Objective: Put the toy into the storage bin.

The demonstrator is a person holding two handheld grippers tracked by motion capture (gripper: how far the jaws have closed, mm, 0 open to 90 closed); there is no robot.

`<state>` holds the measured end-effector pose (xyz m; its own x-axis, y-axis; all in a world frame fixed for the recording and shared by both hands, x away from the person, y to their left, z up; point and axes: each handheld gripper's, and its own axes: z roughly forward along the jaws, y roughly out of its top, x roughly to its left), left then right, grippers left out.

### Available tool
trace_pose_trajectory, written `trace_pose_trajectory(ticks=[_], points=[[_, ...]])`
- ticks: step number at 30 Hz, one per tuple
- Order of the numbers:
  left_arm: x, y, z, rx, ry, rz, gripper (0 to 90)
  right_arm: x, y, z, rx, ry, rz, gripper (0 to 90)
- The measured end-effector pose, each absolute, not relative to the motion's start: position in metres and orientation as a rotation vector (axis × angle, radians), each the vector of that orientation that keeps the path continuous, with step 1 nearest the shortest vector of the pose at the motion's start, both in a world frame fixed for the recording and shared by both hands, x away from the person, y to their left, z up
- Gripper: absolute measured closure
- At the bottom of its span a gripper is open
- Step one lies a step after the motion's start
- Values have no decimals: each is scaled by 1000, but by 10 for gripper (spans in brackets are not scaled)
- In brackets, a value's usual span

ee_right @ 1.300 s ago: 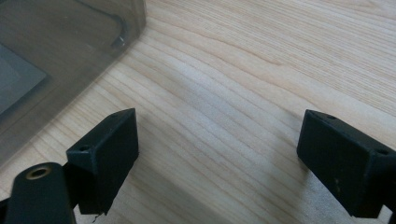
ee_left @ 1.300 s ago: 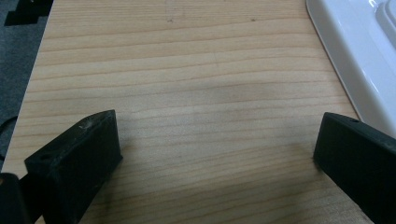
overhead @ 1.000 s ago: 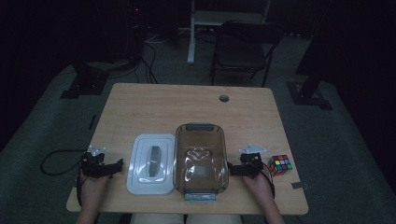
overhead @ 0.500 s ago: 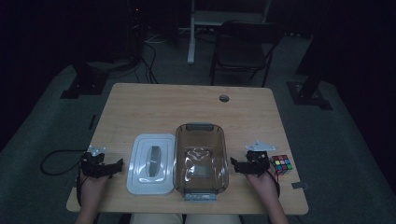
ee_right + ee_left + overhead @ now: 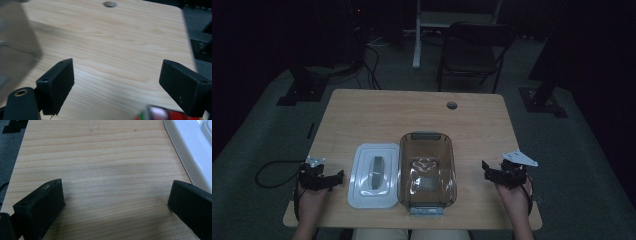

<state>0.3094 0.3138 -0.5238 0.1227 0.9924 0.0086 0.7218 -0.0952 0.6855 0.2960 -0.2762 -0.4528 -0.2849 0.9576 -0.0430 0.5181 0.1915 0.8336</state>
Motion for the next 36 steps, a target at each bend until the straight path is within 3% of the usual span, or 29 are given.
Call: trace_pose_trajectory(ticks=[25,36], points=[[309,314,-524,1876,1653,664,13,275,-332,-499,1592,1833,856,127],[309,314,-524,1875,1654,664,13,274,-339,-515,1650,1851,873,210]])
